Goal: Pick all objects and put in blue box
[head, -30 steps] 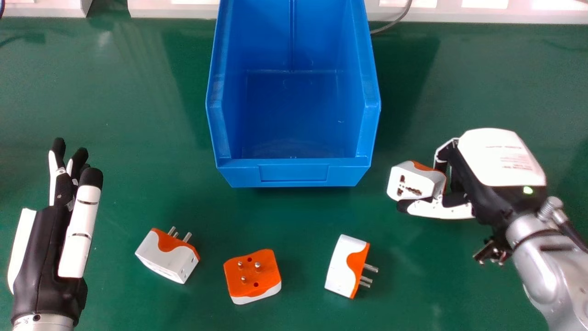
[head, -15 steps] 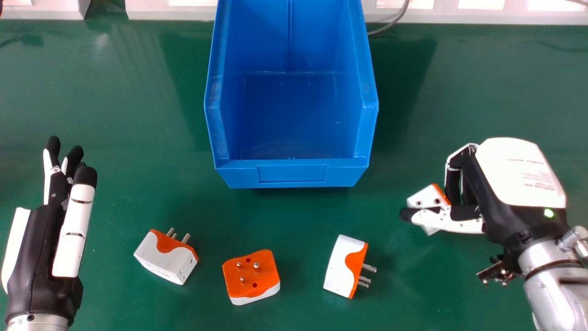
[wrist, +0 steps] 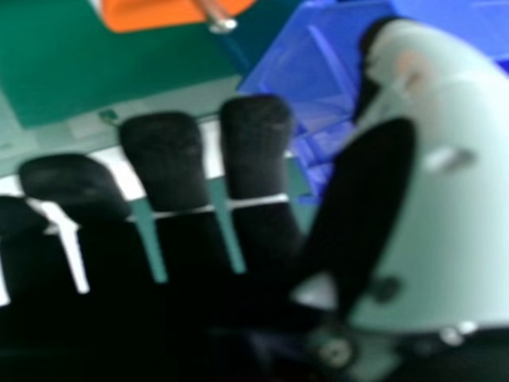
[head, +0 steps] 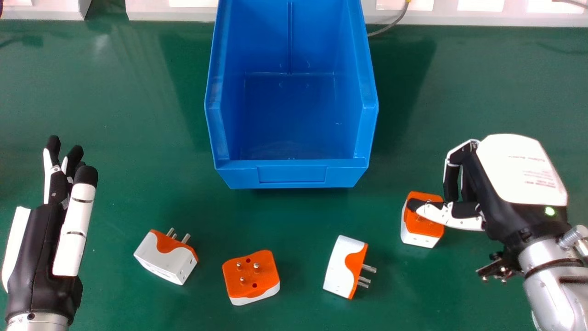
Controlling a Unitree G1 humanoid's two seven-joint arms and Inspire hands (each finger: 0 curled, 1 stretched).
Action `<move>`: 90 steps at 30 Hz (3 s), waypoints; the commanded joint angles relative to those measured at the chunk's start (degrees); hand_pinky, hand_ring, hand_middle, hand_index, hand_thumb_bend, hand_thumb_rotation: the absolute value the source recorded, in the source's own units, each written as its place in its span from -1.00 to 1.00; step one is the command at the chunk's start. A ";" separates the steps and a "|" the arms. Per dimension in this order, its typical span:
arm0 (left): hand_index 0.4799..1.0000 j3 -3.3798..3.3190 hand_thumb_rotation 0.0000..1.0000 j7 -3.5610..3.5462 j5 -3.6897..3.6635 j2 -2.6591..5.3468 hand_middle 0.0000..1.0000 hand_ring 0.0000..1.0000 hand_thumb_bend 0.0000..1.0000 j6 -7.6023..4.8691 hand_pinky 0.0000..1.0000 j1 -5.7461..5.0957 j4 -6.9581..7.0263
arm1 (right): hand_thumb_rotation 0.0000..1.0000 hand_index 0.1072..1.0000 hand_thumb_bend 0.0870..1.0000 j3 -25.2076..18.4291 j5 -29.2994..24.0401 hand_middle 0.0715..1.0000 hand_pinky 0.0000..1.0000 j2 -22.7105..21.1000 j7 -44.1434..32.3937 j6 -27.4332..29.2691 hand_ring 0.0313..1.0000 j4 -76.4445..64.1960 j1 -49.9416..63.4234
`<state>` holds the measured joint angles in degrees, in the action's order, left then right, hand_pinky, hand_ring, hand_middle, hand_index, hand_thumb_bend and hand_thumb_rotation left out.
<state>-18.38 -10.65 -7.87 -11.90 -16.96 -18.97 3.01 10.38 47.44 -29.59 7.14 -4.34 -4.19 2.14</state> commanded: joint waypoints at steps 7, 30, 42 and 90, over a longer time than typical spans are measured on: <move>1.00 -0.57 0.84 0.18 -0.48 -0.34 1.00 1.00 0.02 -0.77 1.00 0.13 1.06 | 0.00 -0.53 -0.08 -2.62 -2.09 -0.51 -0.65 0.22 0.26 0.29 -0.61 -1.73 0.50; 1.00 -0.61 0.86 -0.22 -0.90 -0.45 1.00 1.00 0.02 -1.15 1.00 0.03 1.03 | 0.62 1.00 0.90 -2.07 2.15 1.00 0.84 -5.38 -6.39 2.77 1.00 -5.09 1.83; 1.00 -0.71 0.88 0.04 -0.59 -0.76 1.00 1.00 -0.05 -0.75 1.00 0.09 1.34 | 0.43 0.99 0.75 -0.64 3.12 1.00 0.84 -6.16 -12.40 2.88 1.00 -1.16 -2.09; 1.00 -1.38 0.78 -0.62 -3.11 -0.85 1.00 1.00 -0.02 2.22 1.00 -0.85 4.15 | -0.05 -0.33 -0.45 8.13 -1.52 -0.42 -0.62 -3.14 -7.59 2.73 -0.51 23.77 -15.99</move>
<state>-19.15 -11.31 -11.03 -12.21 -14.29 -19.91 5.88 18.73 46.83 -32.24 0.55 -1.72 19.86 -14.55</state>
